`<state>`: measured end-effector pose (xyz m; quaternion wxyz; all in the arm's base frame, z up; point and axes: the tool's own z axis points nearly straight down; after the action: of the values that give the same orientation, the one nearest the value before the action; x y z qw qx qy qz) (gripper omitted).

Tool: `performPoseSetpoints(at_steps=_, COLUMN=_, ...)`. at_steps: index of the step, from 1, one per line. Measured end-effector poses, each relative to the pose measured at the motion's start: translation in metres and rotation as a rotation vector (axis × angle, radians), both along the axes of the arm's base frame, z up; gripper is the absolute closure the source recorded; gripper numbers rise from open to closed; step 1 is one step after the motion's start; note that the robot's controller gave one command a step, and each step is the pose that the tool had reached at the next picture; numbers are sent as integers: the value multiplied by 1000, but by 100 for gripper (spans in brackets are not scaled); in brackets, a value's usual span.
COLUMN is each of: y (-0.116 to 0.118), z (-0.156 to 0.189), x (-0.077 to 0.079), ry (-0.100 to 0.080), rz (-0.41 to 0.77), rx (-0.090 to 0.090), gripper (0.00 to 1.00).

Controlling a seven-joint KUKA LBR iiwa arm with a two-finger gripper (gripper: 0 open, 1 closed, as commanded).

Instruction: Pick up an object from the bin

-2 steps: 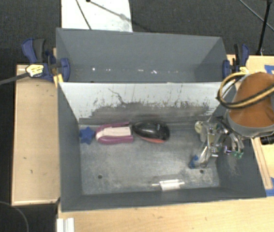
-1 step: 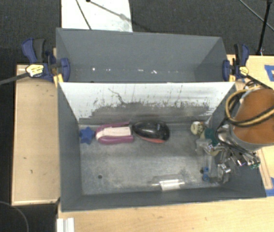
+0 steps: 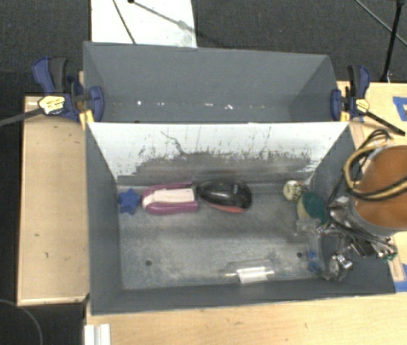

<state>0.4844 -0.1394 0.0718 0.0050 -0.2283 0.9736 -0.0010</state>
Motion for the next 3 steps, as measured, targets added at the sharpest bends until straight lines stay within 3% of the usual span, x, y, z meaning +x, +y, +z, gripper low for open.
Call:
performPoseSetpoints(at_steps=1, y=12, z=1, x=-3, ry=-3, rz=135, rx=-3, gripper=0)
performPoseSetpoints(at_steps=2, y=13, z=-2, x=-6, ry=6, rz=133, rx=0, gripper=100)
performPoseSetpoints(at_steps=3, y=48, z=-2, x=39, ry=8, rz=414, rx=0, gripper=100)
